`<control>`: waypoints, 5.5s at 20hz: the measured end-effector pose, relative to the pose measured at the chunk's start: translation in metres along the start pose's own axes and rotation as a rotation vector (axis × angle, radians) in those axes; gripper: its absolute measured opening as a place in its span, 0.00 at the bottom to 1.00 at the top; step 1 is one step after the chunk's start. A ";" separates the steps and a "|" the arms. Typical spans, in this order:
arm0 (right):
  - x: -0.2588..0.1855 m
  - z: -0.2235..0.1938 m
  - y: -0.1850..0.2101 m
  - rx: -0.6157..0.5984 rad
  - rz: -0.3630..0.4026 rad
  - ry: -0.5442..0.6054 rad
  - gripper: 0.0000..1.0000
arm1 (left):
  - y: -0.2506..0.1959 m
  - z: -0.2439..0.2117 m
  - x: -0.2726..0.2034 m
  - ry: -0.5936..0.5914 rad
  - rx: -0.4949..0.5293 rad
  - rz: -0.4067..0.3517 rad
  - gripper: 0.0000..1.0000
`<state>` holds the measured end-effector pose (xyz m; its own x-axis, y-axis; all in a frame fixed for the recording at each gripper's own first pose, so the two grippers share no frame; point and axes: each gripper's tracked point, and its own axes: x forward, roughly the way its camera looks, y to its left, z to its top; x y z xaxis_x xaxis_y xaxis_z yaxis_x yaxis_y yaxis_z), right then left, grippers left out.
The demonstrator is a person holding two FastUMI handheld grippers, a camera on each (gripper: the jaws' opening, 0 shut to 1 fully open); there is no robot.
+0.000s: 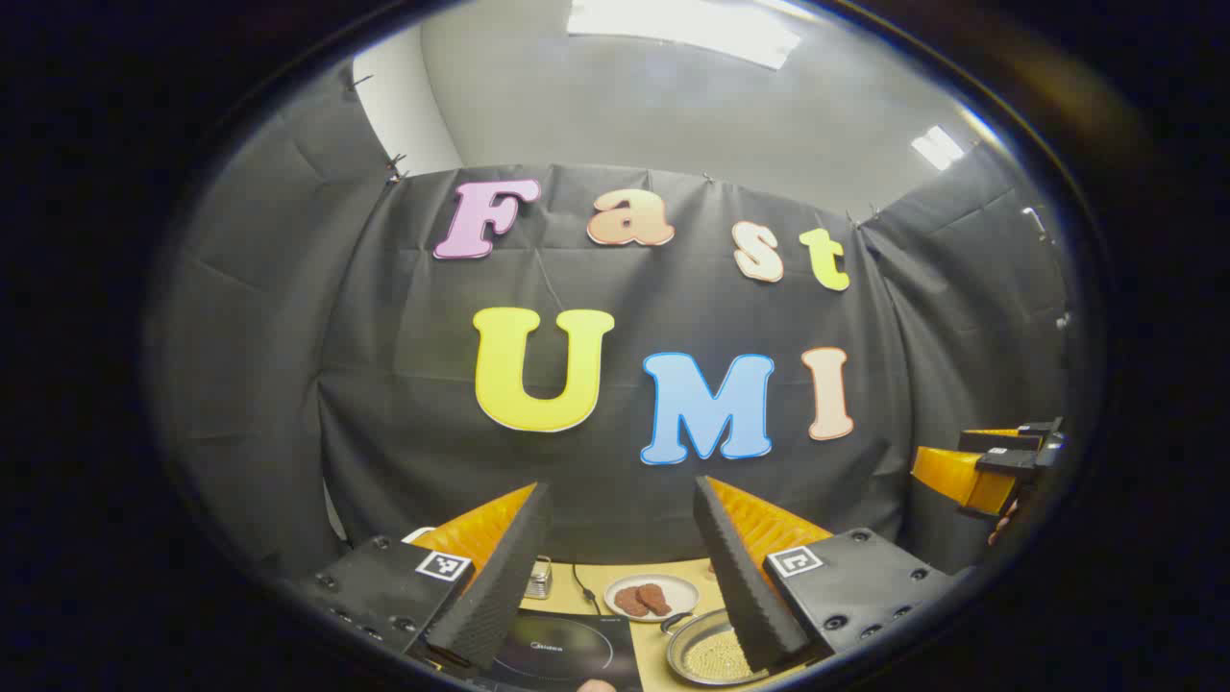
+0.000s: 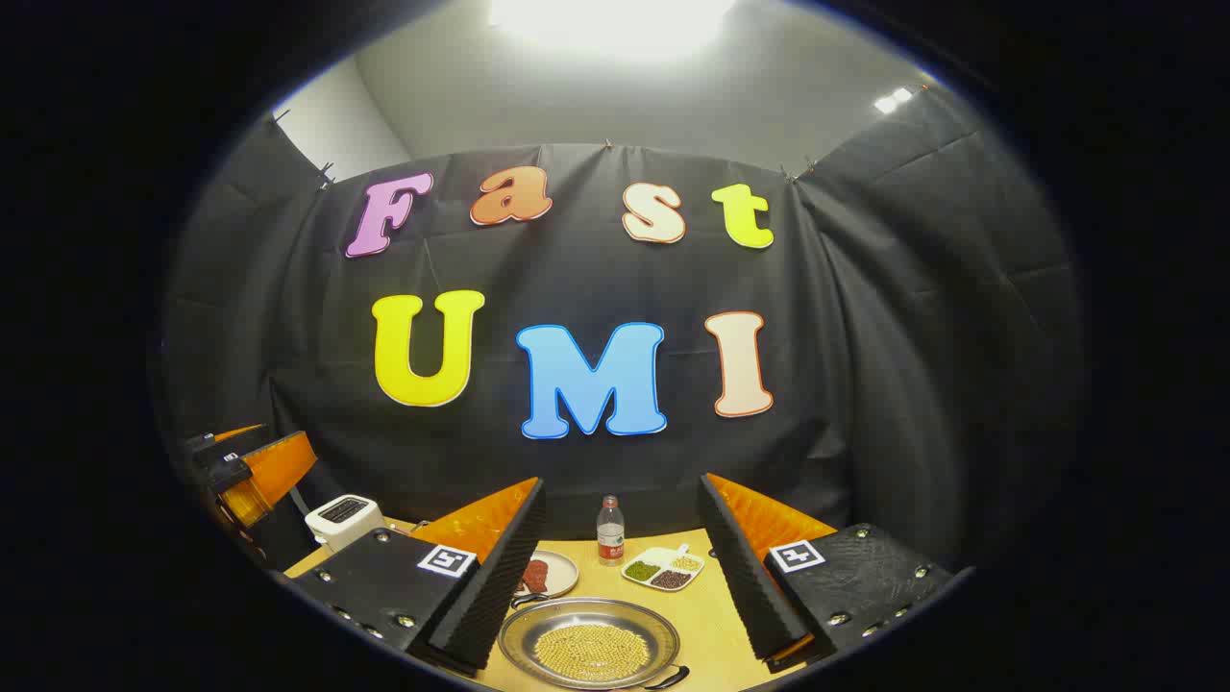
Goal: First push the handle of the pot to place it horizontally, then grasp the pot with both hands and set it on the induction cooktop.
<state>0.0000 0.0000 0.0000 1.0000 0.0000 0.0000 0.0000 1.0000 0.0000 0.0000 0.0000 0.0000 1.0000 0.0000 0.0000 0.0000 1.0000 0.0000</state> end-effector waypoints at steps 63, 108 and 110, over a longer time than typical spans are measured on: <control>-0.078 -0.377 -0.004 0.098 0.232 1.134 0.07 | -0.012 -0.091 -0.014 0.224 0.096 0.079 0.97; 0.015 -0.414 -0.116 0.074 0.029 1.175 0.07 | -0.042 -0.119 0.025 0.279 0.110 0.096 0.94; 0.023 -0.415 -0.121 0.067 0.018 1.170 0.07 | -0.042 -0.119 0.029 0.279 0.109 0.100 0.94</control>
<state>0.0232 -0.1214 -0.4151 0.3901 0.0492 -0.9194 0.0204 0.9979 0.0620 0.0286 -0.0418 -0.1190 0.9565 0.1138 -0.2685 -0.0837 0.9891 0.1209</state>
